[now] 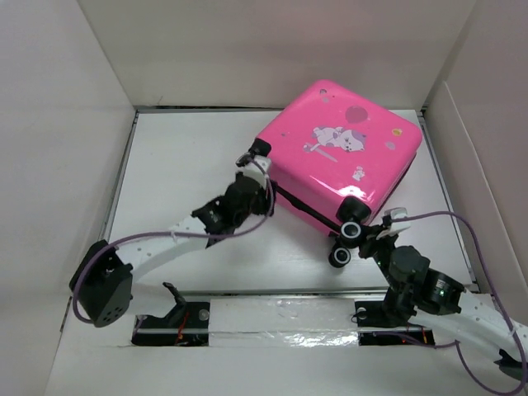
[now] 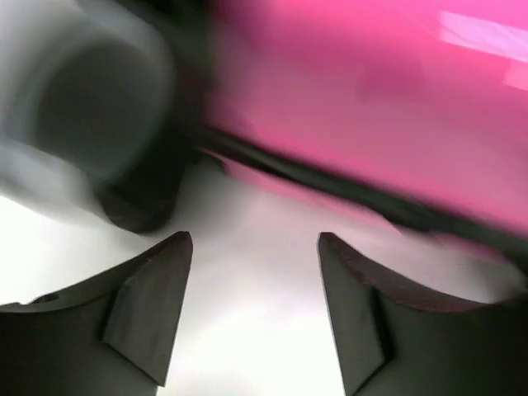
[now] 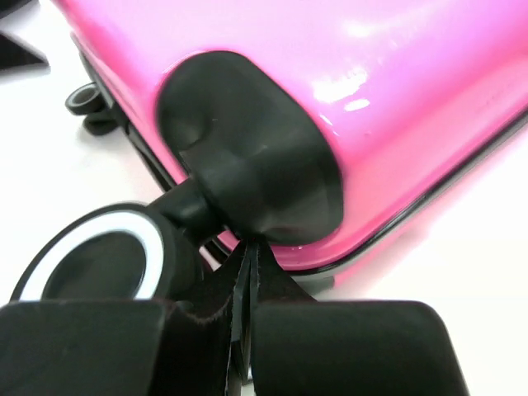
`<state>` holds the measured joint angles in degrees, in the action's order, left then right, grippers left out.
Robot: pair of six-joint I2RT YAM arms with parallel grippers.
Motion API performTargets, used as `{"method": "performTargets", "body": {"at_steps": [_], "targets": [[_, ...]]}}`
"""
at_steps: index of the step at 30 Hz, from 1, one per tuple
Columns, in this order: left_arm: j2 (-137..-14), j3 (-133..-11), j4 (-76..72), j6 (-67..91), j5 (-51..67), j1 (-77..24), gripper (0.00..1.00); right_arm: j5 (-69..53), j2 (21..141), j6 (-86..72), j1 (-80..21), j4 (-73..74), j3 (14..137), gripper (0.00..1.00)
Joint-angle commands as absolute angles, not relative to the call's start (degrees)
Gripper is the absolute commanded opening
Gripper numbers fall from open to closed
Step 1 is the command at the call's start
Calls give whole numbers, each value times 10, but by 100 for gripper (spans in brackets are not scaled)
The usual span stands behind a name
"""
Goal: Pack the luggage
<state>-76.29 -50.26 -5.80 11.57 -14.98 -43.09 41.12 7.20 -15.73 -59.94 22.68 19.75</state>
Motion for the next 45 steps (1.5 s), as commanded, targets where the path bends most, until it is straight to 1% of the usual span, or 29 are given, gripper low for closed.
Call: {"method": "performTargets", "body": {"at_steps": [1,3,7,10,12,13,14,15,17,18,20,21,23,24,25,26,27,28,30,31,32,33,34,35,36,39,40,43,45], "targets": [[-707,-437,-124,189,-125,-540,0,373,141,-93,-606,81,250,0],[-666,-406,-122,202,-140,-547,0,370,173,-64,-600,67,271,0],[-611,-367,-138,223,-103,-559,0,398,176,-42,-581,84,310,0],[-578,-351,-146,239,-111,-579,0,359,166,-60,-552,101,307,0],[-560,-352,-161,238,-100,-586,0,336,172,-110,-539,122,292,26],[-556,-355,-167,237,-103,-586,0,349,177,-134,-539,160,286,39],[-549,-359,-172,238,-110,-586,0,366,182,-162,-533,180,280,61],[-546,-368,-174,239,-122,-586,16,386,181,-194,-527,198,279,69],[-540,-379,-173,252,-183,-586,40,433,164,-208,-521,235,296,79],[-540,-395,-169,259,-209,-580,57,452,157,-209,-521,240,304,83],[-541,-411,-152,285,-251,-547,69,506,149,-198,-516,232,315,89],[-542,-425,-147,295,-259,-530,77,519,154,-173,-516,222,331,90],[-545,-440,-131,315,-251,-466,83,541,181,-143,-504,189,357,93],[-548,-458,-129,317,-241,-442,90,547,224,-111,-504,179,388,95],[-553,-470,-123,317,-212,-416,94,548,249,-94,-494,156,407,97],[-570,-483,-98,316,-200,-367,95,541,275,-81,-475,149,426,100],[-583,-512,-78,319,-194,-348,96,525,300,-45,-459,139,447,100],[-601,-522,-64,318,-186,-321,97,467,348,-29,-416,121,491,100],[-620,-540,-62,308,-168,-302,98,406,400,-13,-355,113,536,100],[-630,-553,-55,300,-140,-295,99,324,443,-11,-318,96,567,100],[-653,-564,-47,282,-126,-289,99,276,463,-11,-276,91,583,100],[-669,-600,-32,268,-114,-282,99,224,481,-30,-186,89,596,100],[-684,-622,-12,233,-86,-282,99,144,495,-42,-143,81,604,100],[-711,-638,8,209,-69,-282,99,118,513,-55,-103,78,607,100],[-726,-667,22,186,-51,-282,99,100,517,-78,-32,76,604,100],[-778,-715,63,93,-3,-276,99,48,514,-112,57,57,560,100],[-791,-728,76,71,-4,-276,99,14,514,-123,104,35,543,100],[-840,-767,138,3,15,-271,99,-87,539,-162,185,-9,484,100],[-849,-766,126,3,23,-265,99,-145,561,-202,213,-57,434,100]]}}
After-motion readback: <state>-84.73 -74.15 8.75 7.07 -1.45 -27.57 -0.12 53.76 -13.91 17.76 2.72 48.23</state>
